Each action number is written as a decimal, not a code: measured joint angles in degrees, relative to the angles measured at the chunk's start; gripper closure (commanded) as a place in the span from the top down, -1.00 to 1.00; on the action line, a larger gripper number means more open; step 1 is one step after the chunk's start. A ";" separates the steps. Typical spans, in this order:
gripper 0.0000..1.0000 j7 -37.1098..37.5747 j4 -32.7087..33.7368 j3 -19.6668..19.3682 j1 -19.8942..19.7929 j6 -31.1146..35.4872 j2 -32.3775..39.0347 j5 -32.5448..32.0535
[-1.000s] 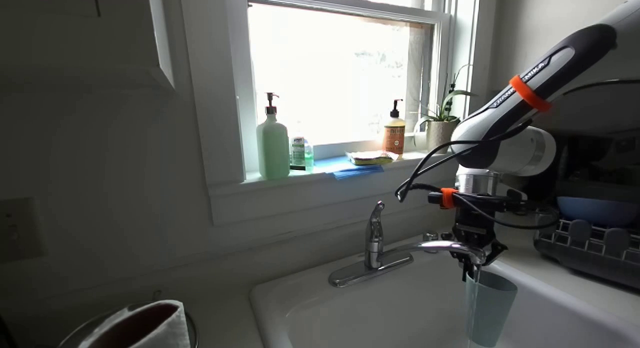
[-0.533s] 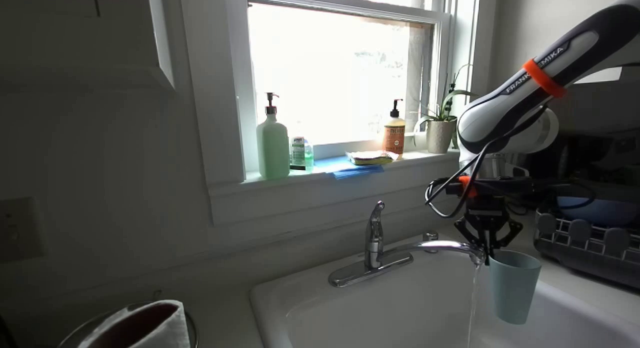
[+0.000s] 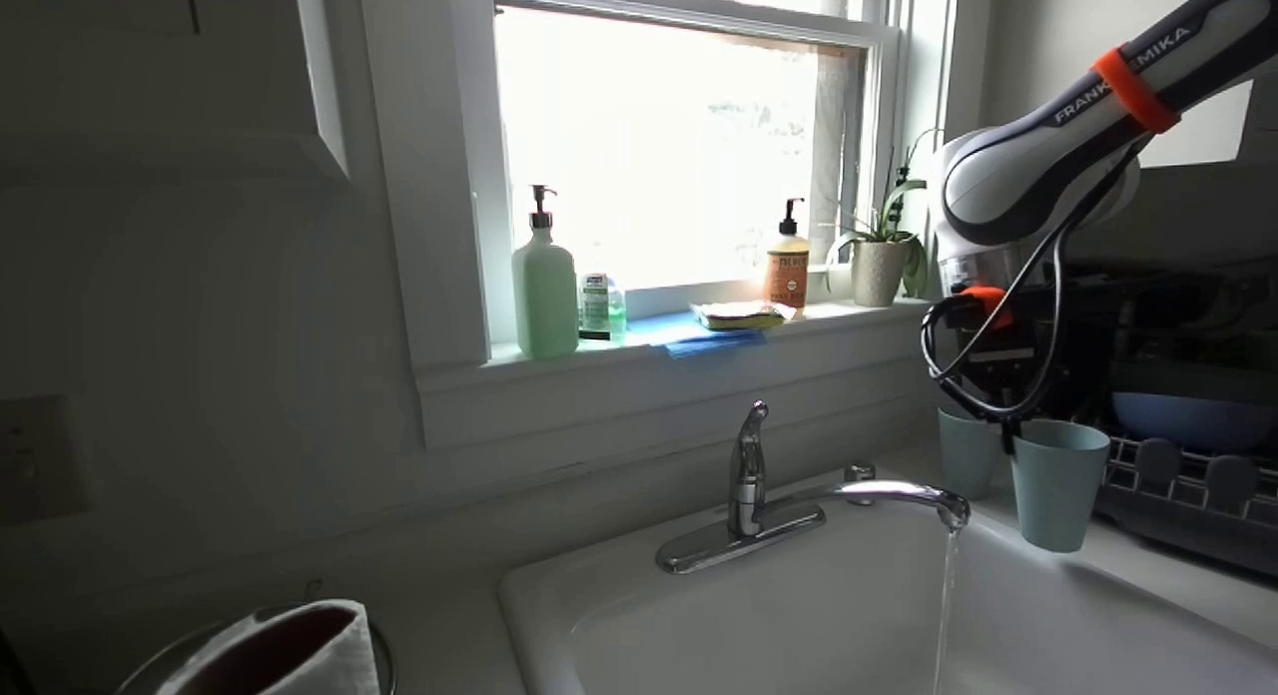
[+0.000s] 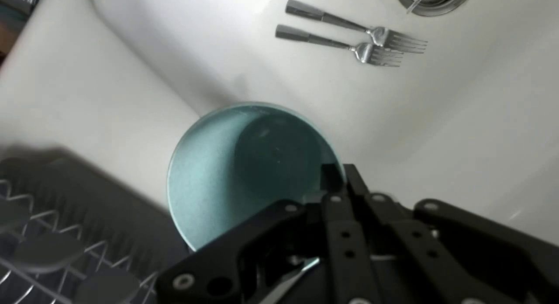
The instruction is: Push the faucet handle upwards then push the faucet to the right, place the cup at the front of the counter under the running faucet then put it back on the counter
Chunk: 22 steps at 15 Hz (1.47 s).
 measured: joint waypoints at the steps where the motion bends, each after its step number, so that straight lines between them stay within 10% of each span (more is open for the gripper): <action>1: -0.98 -1.96 0.65 -0.32 -0.47 -0.84 -0.20 -0.74; 22: -0.98 -24.27 0.71 -2.51 -3.20 -3.20 0.25 -8.26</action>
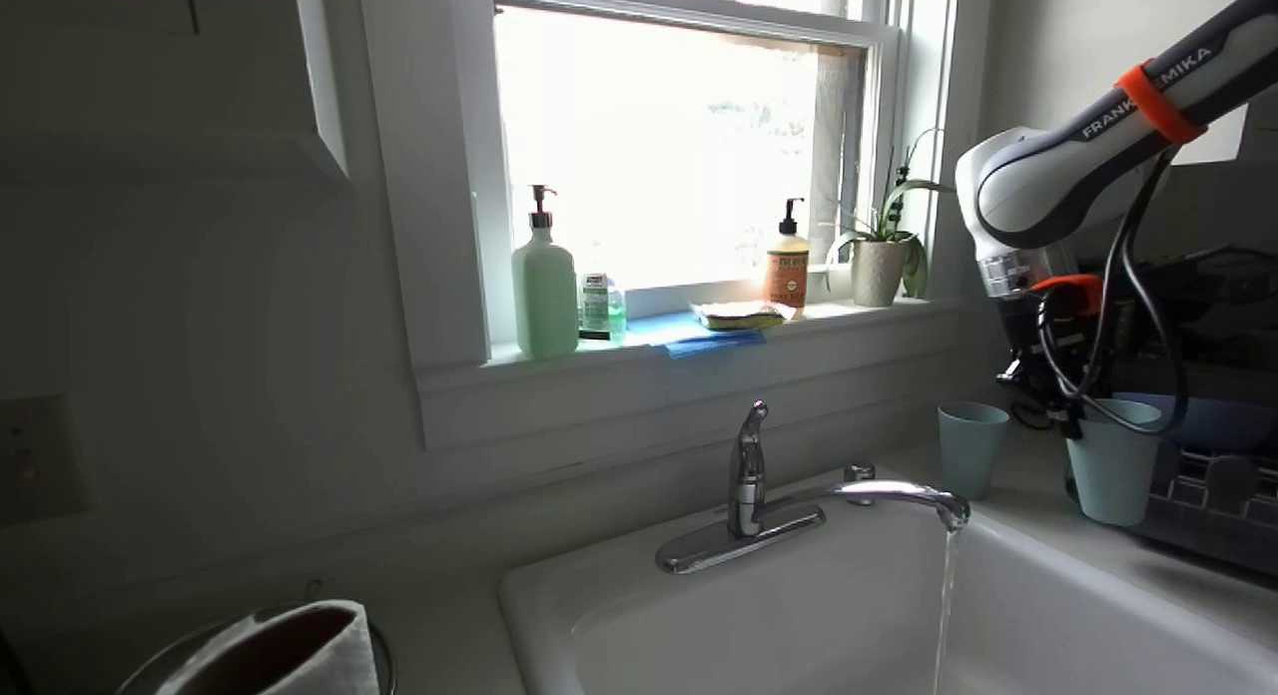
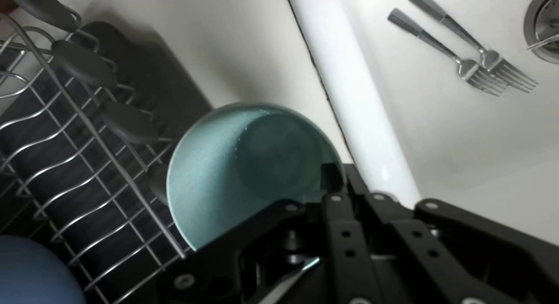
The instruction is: Push the faucet handle upwards then push the faucet to the right, place the cup at the front of the counter under the running faucet then put it back on the counter
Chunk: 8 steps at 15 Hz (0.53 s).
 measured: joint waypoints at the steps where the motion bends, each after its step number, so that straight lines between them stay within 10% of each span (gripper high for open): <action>1: -0.98 -0.23 -0.41 -0.12 -0.15 0.13 0.00 -0.33; 8: -0.98 -0.33 -4.19 -0.72 -1.10 4.18 0.02 -0.65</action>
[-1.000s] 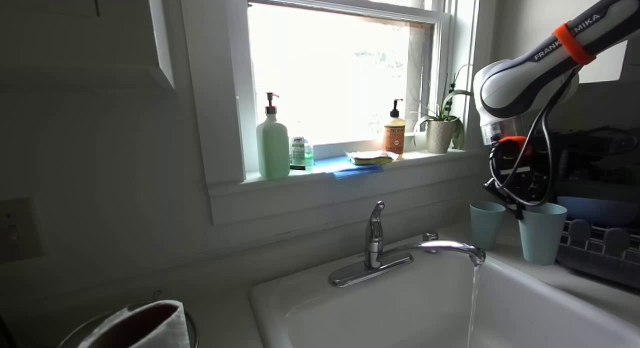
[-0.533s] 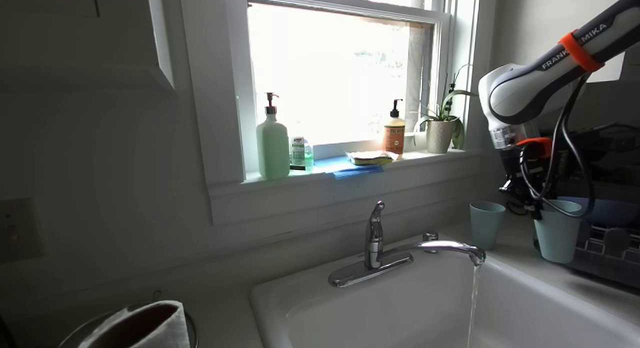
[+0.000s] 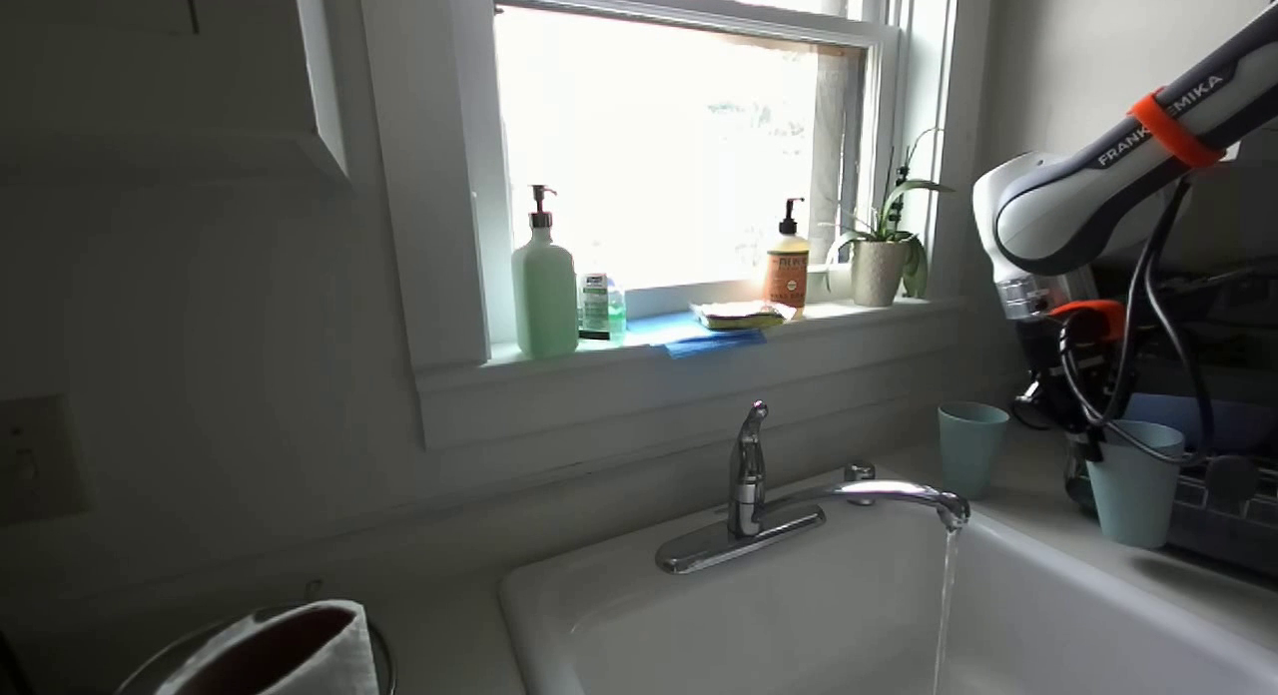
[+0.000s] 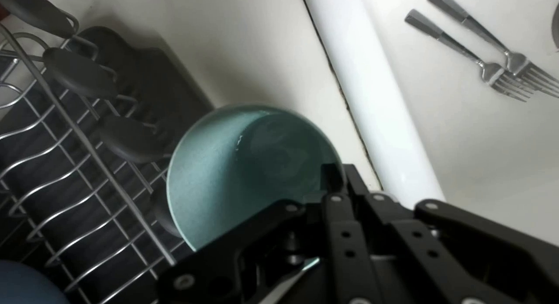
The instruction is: Push the faucet handle upwards then push the faucet to the right, place the cup at the front of the counter under the running faucet then put it back on the counter
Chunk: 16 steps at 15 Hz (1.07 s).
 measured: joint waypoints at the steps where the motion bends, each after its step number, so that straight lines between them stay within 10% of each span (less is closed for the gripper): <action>1: -0.98 0.00 -0.45 -0.09 -0.10 1.17 -0.01 0.00; 15: -0.98 3.31 -4.44 -0.32 -0.47 9.74 -0.01 3.27; 16: -0.42 3.34 -4.46 -0.32 -0.47 9.91 -0.01 3.42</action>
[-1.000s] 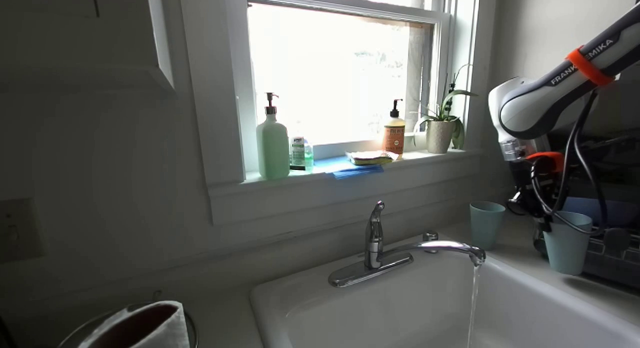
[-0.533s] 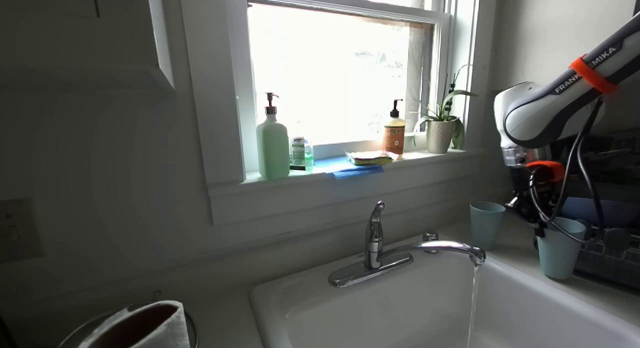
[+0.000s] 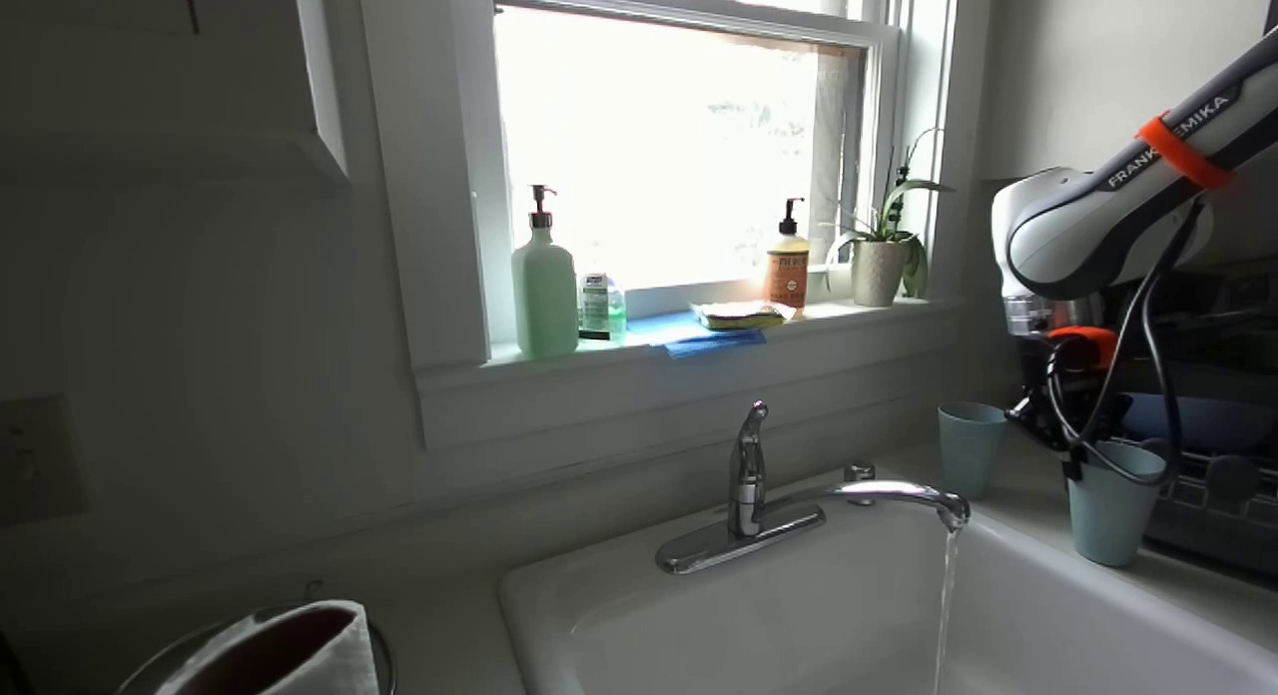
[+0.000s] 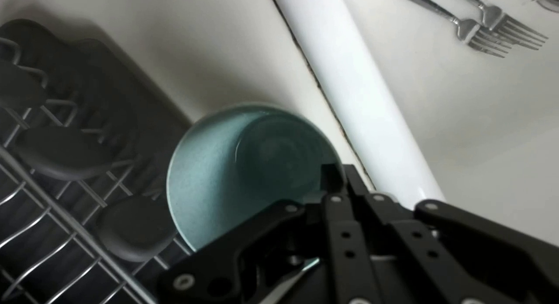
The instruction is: Push the faucet handle upwards then push the faucet to the right, place the cup at the front of the counter under the running faucet then put it back on the counter
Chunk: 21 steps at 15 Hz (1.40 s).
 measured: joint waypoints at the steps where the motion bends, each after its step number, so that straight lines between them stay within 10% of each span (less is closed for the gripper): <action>1: -0.40 0.01 -0.01 0.00 0.00 0.09 0.00 0.04; 11: 0.95 -0.30 0.89 -0.06 0.08 -2.78 -0.78 0.02; 21: 1.00 -1.79 4.80 3.08 1.21 -11.41 -11.90 -0.57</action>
